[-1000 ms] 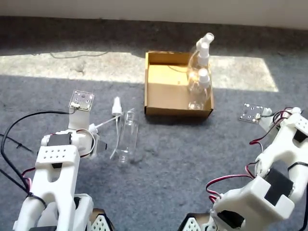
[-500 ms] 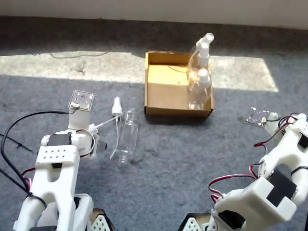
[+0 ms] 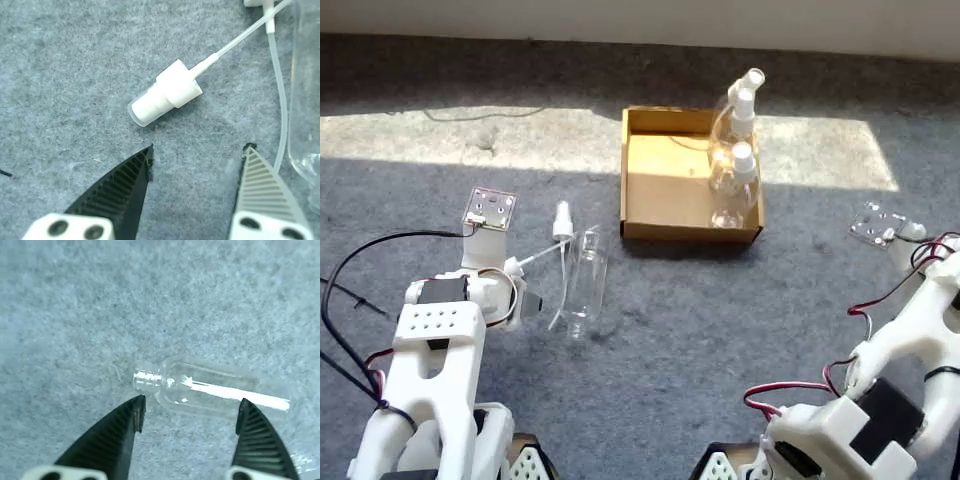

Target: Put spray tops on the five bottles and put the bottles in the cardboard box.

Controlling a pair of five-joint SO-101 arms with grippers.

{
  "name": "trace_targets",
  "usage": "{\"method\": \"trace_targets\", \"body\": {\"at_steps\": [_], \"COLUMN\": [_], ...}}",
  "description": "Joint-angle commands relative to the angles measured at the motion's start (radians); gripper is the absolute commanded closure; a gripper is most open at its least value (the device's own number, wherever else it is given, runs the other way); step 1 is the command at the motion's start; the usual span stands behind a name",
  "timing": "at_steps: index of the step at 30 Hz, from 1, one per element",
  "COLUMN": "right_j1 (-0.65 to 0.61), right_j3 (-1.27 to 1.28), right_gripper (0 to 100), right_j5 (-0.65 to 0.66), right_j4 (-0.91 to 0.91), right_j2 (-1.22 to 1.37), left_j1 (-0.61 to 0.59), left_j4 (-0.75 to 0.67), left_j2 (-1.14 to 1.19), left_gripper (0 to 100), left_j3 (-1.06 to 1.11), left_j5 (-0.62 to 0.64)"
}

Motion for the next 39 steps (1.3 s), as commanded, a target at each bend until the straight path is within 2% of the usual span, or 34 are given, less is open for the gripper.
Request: {"method": "trace_targets", "body": {"at_steps": [1, 4, 7, 9, 15, 20, 22, 27, 30, 39], "right_j1": [0.038, 0.081, 0.131, 0.157, 0.229, 0.237, 0.216, 0.143, 0.110, 0.085], "right_j3": [-0.059, -0.053, -0.053, -0.053, -0.031, 0.133, 0.183, 0.251, 0.251, 0.251], "right_gripper": [75.2, 75.2, 75.9, 80.7, 99.0, 99.4, 99.4, 99.4, 99.4, 99.4], "right_j5": [-0.166, -0.167, -0.086, -0.049, -0.044, -0.048, -0.097, -0.321, -0.402, -0.439], "right_j4": [0.012, -0.028, -0.021, 0.024, 0.162, 0.094, 0.035, -0.150, -0.159, -0.166], "right_j2": [-0.054, -0.061, -0.065, -0.065, -0.053, -0.056, -0.056, -0.056, -0.056, -0.054], "left_j1": [0.015, 0.015, 0.015, 0.015, 0.015, 0.016, 0.016, 0.016, 0.016, 0.016], "left_j4": [-0.015, -0.015, -0.015, -0.015, -0.015, -0.015, -0.014, -0.012, -0.012, -0.014], "left_j2": [-0.024, -0.024, -0.024, -0.024, -0.024, -0.024, -0.024, -0.024, -0.024, -0.024], "left_gripper": [74, 74, 74, 74, 74, 74, 74, 74, 74, 74], "left_j3": [-0.007, -0.005, -0.005, -0.005, -0.005, -0.002, -0.002, -0.002, -0.002, -0.002], "left_j5": [0.008, 0.008, 0.008, 0.008, 0.008, 0.008, 0.008, 0.008, 0.008, 0.008]}}
